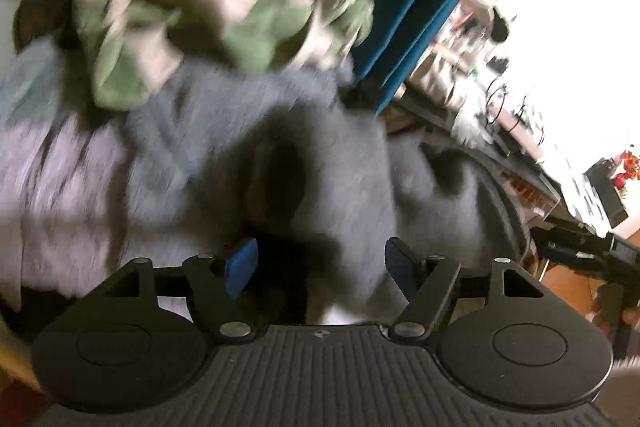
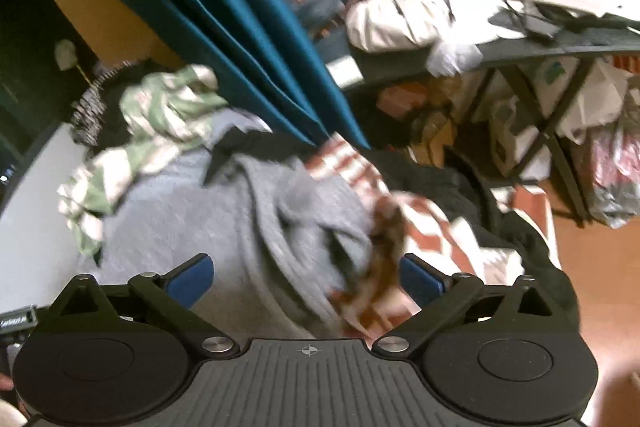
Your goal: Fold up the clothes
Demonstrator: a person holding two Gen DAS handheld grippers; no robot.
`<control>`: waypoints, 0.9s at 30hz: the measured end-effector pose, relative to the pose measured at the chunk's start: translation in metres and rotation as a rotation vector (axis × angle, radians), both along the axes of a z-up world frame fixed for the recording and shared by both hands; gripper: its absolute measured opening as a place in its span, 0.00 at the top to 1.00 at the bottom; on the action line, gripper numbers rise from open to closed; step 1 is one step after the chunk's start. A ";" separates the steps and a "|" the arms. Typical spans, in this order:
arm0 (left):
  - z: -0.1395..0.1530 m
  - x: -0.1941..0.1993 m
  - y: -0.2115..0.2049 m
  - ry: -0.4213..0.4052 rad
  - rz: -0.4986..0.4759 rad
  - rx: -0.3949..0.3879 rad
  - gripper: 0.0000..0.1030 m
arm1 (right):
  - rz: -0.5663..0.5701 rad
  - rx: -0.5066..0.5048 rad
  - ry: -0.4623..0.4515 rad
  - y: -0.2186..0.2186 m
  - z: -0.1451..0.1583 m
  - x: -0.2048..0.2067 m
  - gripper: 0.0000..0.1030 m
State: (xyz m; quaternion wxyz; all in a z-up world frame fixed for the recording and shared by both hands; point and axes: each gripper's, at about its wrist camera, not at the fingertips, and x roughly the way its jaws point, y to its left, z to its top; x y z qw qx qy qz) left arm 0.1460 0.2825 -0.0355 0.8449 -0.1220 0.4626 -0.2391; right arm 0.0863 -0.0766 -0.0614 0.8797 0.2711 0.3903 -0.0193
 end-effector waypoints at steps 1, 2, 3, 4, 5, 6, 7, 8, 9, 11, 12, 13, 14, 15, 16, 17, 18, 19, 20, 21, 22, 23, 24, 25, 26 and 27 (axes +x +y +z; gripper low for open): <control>-0.006 -0.005 0.003 0.036 -0.005 0.003 0.30 | -0.005 -0.002 0.020 -0.001 -0.002 -0.005 0.06; -0.012 -0.011 0.006 0.071 -0.010 0.006 0.30 | -0.008 -0.013 0.020 -0.003 0.001 -0.010 0.06; -0.018 -0.016 0.009 0.107 -0.015 0.009 0.30 | -0.010 -0.025 0.015 -0.005 0.005 -0.015 0.06; -0.021 -0.021 0.014 0.130 -0.018 -0.006 0.30 | -0.012 -0.038 0.011 -0.007 0.009 -0.019 0.06; -0.021 -0.024 0.021 0.147 -0.001 -0.024 0.30 | -0.014 -0.050 0.007 -0.008 0.014 -0.024 0.05; -0.022 -0.028 0.030 0.164 0.017 -0.043 0.30 | -0.022 -0.063 0.001 -0.013 0.019 -0.028 0.05; -0.022 -0.031 0.038 0.181 0.036 -0.062 0.30 | -0.031 -0.076 -0.005 -0.017 0.026 -0.032 0.05; -0.021 -0.031 0.046 0.189 0.068 -0.077 0.30 | -0.044 -0.089 -0.009 -0.023 0.032 -0.036 0.05; -0.021 -0.031 0.055 0.197 0.101 -0.091 0.30 | -0.059 -0.102 -0.012 -0.030 0.038 -0.040 0.05; -0.020 -0.027 0.069 0.203 0.150 -0.096 0.30 | -0.093 -0.115 -0.006 -0.042 0.044 -0.050 0.05; -0.021 -0.025 0.069 0.206 0.143 -0.088 0.30 | -0.110 -0.121 -0.003 -0.048 0.048 -0.055 0.05; -0.022 -0.023 0.069 0.209 0.136 -0.079 0.30 | -0.130 -0.118 0.005 -0.053 0.048 -0.060 0.05; -0.023 -0.021 0.069 0.212 0.128 -0.071 0.30 | -0.151 -0.113 0.013 -0.057 0.047 -0.066 0.04; -0.027 -0.019 0.062 0.210 0.105 -0.059 0.30 | -0.168 -0.106 0.025 -0.059 0.042 -0.071 0.04; -0.030 -0.018 0.055 0.208 0.081 -0.047 0.30 | -0.184 -0.099 0.038 -0.062 0.037 -0.075 0.04; -0.033 -0.017 0.049 0.206 0.057 -0.035 0.30 | -0.182 -0.100 0.042 -0.058 0.030 -0.074 0.04; -0.036 -0.016 0.042 0.204 0.033 -0.023 0.30 | -0.178 -0.102 0.045 -0.054 0.024 -0.072 0.04; -0.039 -0.015 0.033 0.183 0.019 -0.004 0.30 | -0.173 -0.104 0.048 -0.049 0.017 -0.070 0.04; -0.041 -0.013 0.024 0.161 0.005 0.015 0.30 | -0.169 -0.106 0.051 -0.045 0.011 -0.067 0.04; -0.041 -0.010 0.014 0.118 -0.016 0.036 0.30 | -0.164 -0.107 0.054 -0.040 0.005 -0.065 0.04; -0.039 -0.008 0.004 0.061 -0.041 0.061 0.30 | -0.141 -0.124 0.029 -0.031 0.003 -0.058 0.04; -0.034 -0.005 -0.008 -0.004 -0.070 0.094 0.30 | -0.115 -0.142 0.000 -0.021 0.003 -0.049 0.04; -0.030 -0.003 -0.019 -0.069 -0.099 0.129 0.30 | -0.083 -0.158 -0.033 -0.012 0.004 -0.040 0.04; -0.024 0.000 -0.030 -0.139 -0.135 0.170 0.30 | -0.049 -0.171 -0.066 -0.003 0.006 -0.031 0.03; -0.018 0.002 -0.041 -0.209 -0.171 0.208 0.30 | -0.014 -0.187 -0.100 0.006 0.009 -0.022 0.02; -0.014 0.004 -0.049 -0.246 -0.195 0.220 0.30 | 0.019 -0.203 -0.135 0.014 0.011 -0.013 0.01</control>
